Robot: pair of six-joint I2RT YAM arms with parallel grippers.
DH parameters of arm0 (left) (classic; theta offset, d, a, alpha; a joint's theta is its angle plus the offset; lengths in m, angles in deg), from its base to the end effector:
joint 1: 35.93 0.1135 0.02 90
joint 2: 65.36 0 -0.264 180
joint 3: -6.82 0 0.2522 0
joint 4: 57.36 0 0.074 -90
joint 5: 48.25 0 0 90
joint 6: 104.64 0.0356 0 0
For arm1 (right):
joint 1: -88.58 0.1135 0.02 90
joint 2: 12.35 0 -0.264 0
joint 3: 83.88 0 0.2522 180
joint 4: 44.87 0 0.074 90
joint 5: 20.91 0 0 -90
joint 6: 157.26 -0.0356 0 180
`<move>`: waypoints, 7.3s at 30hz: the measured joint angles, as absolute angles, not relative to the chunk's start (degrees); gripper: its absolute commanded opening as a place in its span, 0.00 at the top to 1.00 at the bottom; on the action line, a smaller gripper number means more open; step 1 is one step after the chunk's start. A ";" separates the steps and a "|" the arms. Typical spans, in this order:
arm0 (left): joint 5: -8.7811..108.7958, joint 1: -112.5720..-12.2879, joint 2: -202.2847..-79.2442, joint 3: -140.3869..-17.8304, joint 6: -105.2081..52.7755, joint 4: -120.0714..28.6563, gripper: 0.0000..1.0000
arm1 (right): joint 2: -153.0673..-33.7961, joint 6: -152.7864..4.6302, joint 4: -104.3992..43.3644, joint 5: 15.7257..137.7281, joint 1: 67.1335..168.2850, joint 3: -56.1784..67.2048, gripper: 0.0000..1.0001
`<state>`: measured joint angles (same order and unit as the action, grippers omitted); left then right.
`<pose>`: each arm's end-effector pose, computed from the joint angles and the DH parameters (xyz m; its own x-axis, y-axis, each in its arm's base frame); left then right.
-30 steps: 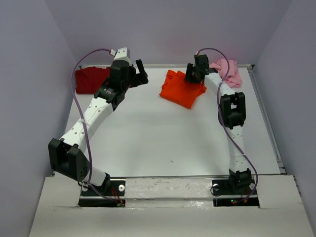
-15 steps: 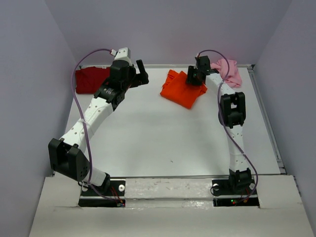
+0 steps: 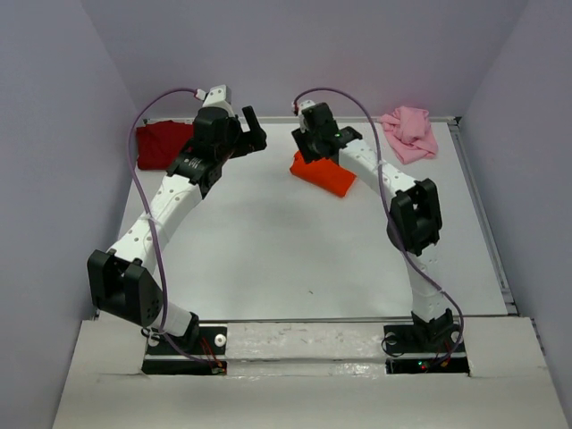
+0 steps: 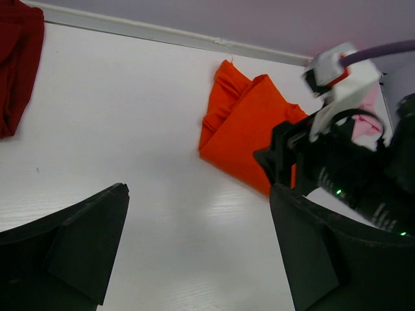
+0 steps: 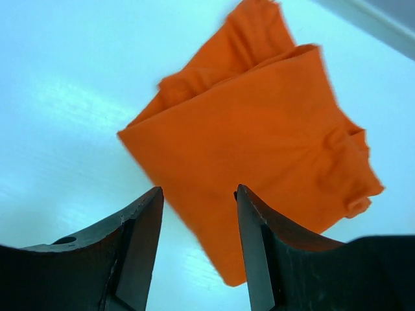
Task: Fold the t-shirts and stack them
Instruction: Fold the long partially folded tshirt into a neat square, then put the neatly folded tshirt into the corner of the board with the left arm
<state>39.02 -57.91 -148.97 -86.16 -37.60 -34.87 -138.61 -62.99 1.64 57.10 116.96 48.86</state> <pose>0.3216 -0.1280 0.3921 -0.3229 -0.2899 -0.9010 0.2225 0.9020 -0.3700 0.4523 0.2359 0.2848 -0.5401 -0.3746 -0.7536 -0.3662 0.9109 -0.1903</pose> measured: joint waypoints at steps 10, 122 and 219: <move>40.64 -57.60 -148.97 -86.14 -38.17 -35.20 0.01 | -142.19 -56.11 1.49 45.64 122.73 39.13 0.44; 85.89 -61.60 -189.32 -77.44 -63.98 -71.85 0.01 | -106.32 -69.39 4.87 63.20 120.57 1.78 1.00; 43.59 -36.20 -209.32 -150.24 -26.04 -9.52 1.00 | -98.96 -88.45 -22.56 76.22 134.82 -27.90 0.38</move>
<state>43.59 -36.20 -209.32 -150.24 -26.04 -9.52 -98.96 -88.45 -22.56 76.22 134.82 -27.90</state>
